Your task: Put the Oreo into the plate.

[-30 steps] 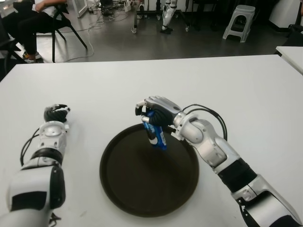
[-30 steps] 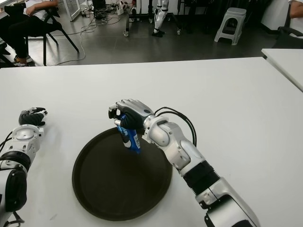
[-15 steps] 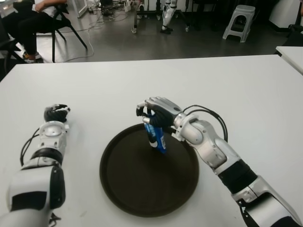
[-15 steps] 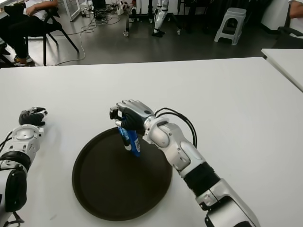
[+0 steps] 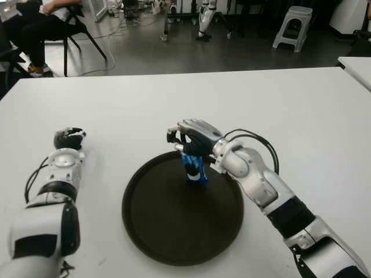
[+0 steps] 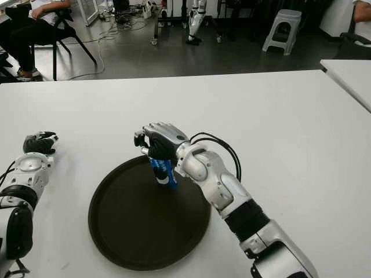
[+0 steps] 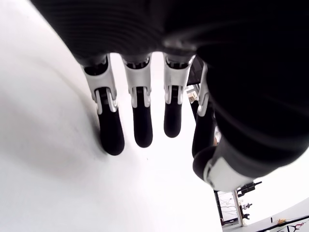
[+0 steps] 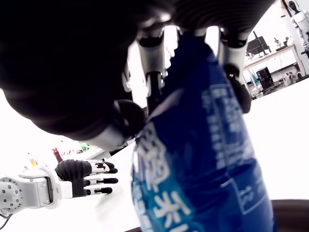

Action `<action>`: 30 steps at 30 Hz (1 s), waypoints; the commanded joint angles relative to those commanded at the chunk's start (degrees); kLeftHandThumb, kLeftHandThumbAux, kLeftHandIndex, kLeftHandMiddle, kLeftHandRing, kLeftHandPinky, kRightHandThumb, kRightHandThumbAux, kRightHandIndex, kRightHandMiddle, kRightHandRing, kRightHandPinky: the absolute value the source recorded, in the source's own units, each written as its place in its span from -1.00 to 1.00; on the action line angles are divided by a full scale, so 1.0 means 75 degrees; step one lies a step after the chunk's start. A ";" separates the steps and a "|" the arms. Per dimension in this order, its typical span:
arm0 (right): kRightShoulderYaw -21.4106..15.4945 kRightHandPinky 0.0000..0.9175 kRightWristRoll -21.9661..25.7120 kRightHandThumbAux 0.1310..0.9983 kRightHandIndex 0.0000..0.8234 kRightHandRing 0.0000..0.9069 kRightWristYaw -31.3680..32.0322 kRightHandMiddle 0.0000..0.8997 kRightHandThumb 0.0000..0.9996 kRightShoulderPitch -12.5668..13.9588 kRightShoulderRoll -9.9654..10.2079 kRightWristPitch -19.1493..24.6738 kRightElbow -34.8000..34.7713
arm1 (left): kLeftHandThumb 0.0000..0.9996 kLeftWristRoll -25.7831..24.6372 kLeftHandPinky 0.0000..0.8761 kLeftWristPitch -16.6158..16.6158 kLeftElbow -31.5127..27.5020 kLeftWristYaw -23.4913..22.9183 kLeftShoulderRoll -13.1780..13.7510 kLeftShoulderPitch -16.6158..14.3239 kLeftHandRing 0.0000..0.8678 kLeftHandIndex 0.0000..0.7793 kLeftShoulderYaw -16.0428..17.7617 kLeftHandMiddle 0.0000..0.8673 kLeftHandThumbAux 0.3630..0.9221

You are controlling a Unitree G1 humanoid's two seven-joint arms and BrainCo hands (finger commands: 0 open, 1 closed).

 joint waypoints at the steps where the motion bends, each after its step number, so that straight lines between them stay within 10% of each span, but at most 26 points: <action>1: 0.0006 0.63 -0.0018 0.35 0.06 0.71 -0.0034 0.74 0.42 -0.0004 -0.0009 -0.0043 0.0014 | 0.36 -0.0002 -0.44 -0.0003 -0.0001 -0.0003 0.0000 0.0000 -0.50 0.02 0.0002 -0.54 0.29; 8: -0.0027 -0.11 0.0332 0.37 -0.01 -0.01 0.0126 -0.05 0.35 -0.0038 -0.0079 -0.0560 0.0238 | 0.36 -0.0050 -0.47 -0.0019 -0.0001 -0.0006 0.0001 0.0013 -0.53 0.02 0.0056 -0.56 0.28; 13: -0.0054 -0.66 0.0658 0.24 -0.67 -0.56 0.0403 -0.54 -0.48 -0.0070 -0.0116 -0.0877 0.0448 | 0.37 -0.0067 -0.49 0.0013 0.0002 -0.0007 0.0002 0.0007 -0.54 0.03 0.0081 -0.57 0.28; 30: -0.0179 -0.87 0.1036 0.30 -0.88 -0.79 0.0328 -0.73 -0.78 -0.0182 -0.0014 -0.1687 0.1229 | 0.37 -0.0127 -0.54 0.0030 -0.0007 -0.0063 -0.0007 -0.0007 -0.56 0.02 0.0120 -0.56 0.29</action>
